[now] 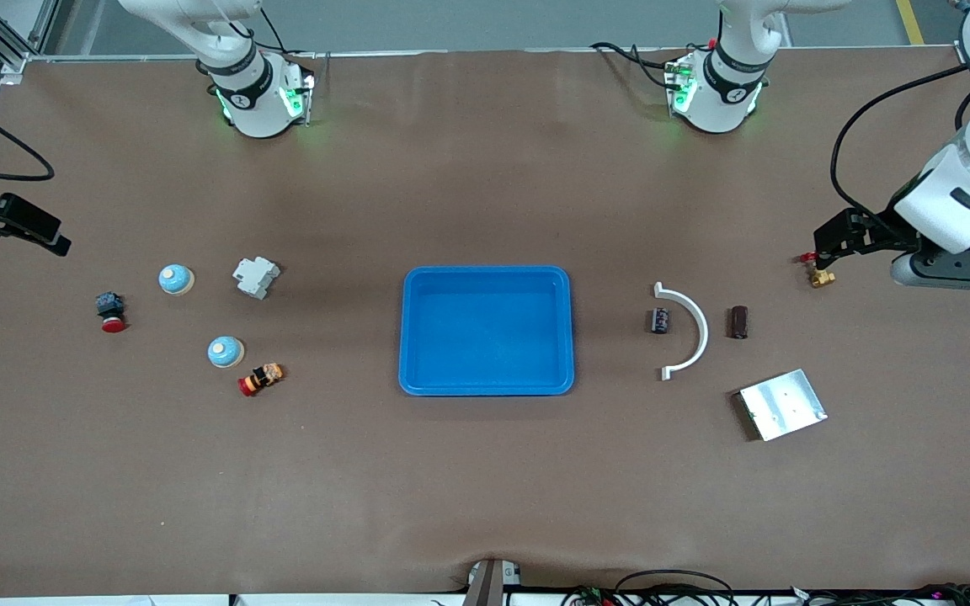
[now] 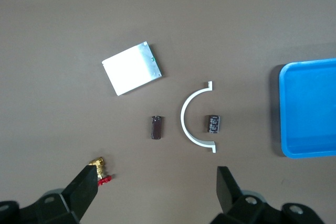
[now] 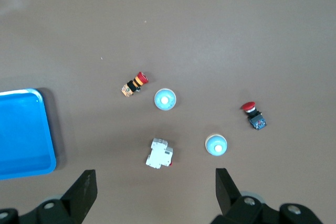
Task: Place electrolytic capacitor and blue bell in tray
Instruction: 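Reach the left gripper to capacitor while the right gripper reaches bell, then grasp the brown capacitor with the left gripper while the right gripper grasps bell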
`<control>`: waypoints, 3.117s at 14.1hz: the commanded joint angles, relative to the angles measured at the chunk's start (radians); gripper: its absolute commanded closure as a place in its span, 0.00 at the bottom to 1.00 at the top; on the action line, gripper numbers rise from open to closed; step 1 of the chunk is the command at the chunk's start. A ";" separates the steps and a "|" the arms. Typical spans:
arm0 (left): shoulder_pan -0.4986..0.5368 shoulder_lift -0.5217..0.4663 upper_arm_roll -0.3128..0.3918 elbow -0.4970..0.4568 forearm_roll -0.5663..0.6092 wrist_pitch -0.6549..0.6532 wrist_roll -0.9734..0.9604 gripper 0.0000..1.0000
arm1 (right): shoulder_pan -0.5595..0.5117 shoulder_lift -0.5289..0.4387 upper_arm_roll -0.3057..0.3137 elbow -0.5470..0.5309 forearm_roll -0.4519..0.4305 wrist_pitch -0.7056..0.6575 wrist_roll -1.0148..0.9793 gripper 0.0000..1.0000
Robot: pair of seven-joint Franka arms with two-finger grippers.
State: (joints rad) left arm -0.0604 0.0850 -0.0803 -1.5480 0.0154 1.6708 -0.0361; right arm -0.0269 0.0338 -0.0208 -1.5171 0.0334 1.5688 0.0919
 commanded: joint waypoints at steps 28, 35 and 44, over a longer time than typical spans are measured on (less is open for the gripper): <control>0.089 0.208 0.001 -0.831 0.029 1.128 0.114 0.00 | 0.044 0.452 0.005 -0.445 -0.122 0.812 -0.248 0.00; 0.088 0.292 0.004 -0.840 0.054 1.250 0.116 0.00 | 0.036 0.518 0.010 -0.445 -0.113 0.870 -0.245 0.00; 0.096 0.292 0.005 -0.842 0.074 1.250 0.107 1.00 | 0.032 0.538 0.013 -0.442 -0.093 0.879 -0.247 0.00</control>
State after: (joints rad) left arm 0.0293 0.3831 -0.0755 -2.3818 0.0634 2.9041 0.0732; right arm 0.0150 0.5671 -0.0178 -1.9598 -0.0634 2.4395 -0.1509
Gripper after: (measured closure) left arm 0.106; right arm 0.000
